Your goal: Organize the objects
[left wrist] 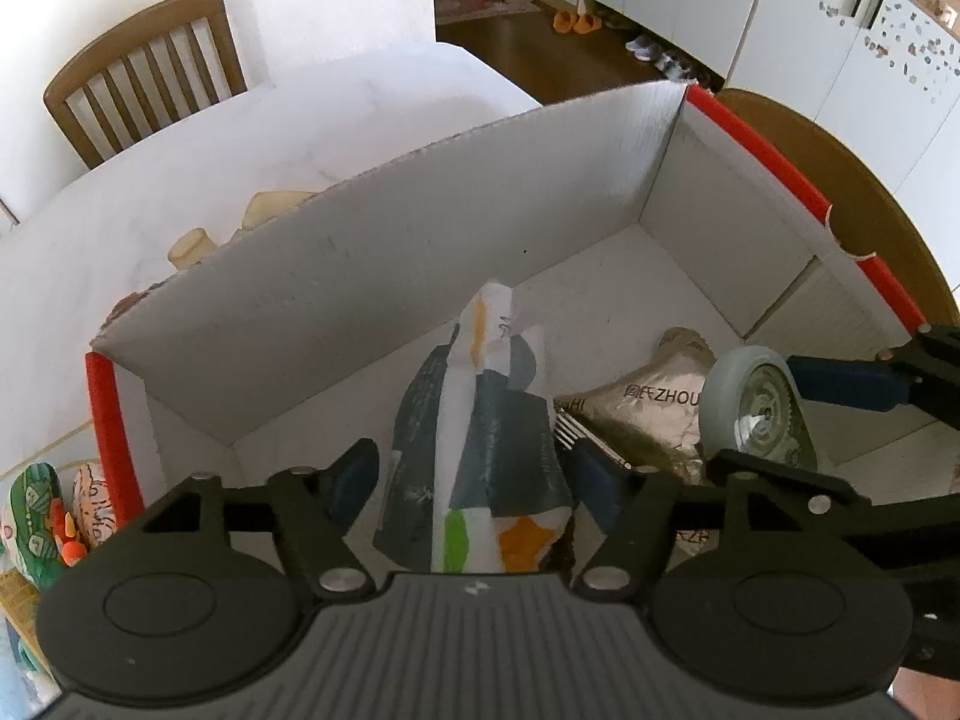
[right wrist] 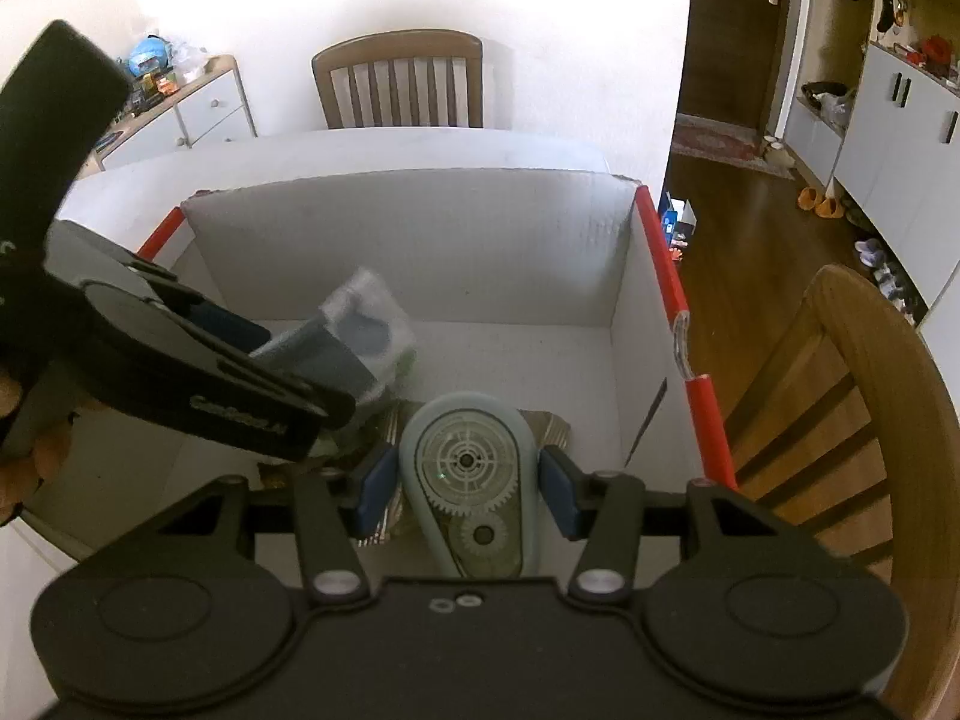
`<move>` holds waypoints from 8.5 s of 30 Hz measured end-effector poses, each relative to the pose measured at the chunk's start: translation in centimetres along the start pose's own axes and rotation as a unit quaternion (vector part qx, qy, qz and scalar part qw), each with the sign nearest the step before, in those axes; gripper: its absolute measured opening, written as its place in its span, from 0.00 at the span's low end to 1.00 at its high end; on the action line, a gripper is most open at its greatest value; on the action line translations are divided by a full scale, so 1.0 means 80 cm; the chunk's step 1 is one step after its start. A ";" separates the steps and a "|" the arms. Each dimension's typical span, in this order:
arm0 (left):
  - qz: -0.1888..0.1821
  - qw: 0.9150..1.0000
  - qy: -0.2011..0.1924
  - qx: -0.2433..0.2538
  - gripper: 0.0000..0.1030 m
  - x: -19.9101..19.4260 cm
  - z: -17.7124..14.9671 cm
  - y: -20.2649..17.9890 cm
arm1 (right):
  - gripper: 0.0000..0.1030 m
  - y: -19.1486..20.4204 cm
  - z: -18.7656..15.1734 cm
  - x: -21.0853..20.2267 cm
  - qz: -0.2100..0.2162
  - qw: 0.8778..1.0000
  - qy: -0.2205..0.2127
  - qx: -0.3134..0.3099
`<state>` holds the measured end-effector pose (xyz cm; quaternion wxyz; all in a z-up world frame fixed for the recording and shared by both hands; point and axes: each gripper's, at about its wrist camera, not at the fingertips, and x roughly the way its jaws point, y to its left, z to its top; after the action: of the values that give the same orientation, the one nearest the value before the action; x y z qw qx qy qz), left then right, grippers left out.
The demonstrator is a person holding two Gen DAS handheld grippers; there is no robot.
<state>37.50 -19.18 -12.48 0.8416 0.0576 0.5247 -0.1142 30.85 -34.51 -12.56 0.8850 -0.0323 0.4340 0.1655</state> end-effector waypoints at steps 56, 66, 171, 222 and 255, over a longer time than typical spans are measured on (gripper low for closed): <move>-0.054 0.979 -0.182 -0.071 0.82 -0.227 -0.138 0.192 | 0.95 0.163 0.010 -0.130 0.019 0.990 -0.112 0.079; -0.045 0.978 -0.178 -0.103 0.95 -0.229 -0.178 0.276 | 0.96 0.229 0.018 -0.115 0.030 0.993 -0.100 0.060; -0.007 0.988 -0.143 -0.063 0.27 -0.099 -0.316 0.308 | 0.34 0.436 0.081 0.131 0.058 0.991 0.074 -0.094; -0.026 0.980 -0.170 -0.095 0.13 -0.160 -0.319 0.319 | 0.27 0.320 0.007 -0.033 0.083 0.996 0.039 0.010; -0.024 0.989 -0.127 -0.075 0.13 -0.132 -0.350 0.304 | 0.48 0.361 -0.068 0.013 0.060 0.992 0.097 -0.052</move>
<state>14.83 11.83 -15.97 0.9004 -0.0329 0.4219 -0.1014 18.03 -8.06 -14.25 0.8241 -0.0684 0.5100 0.2370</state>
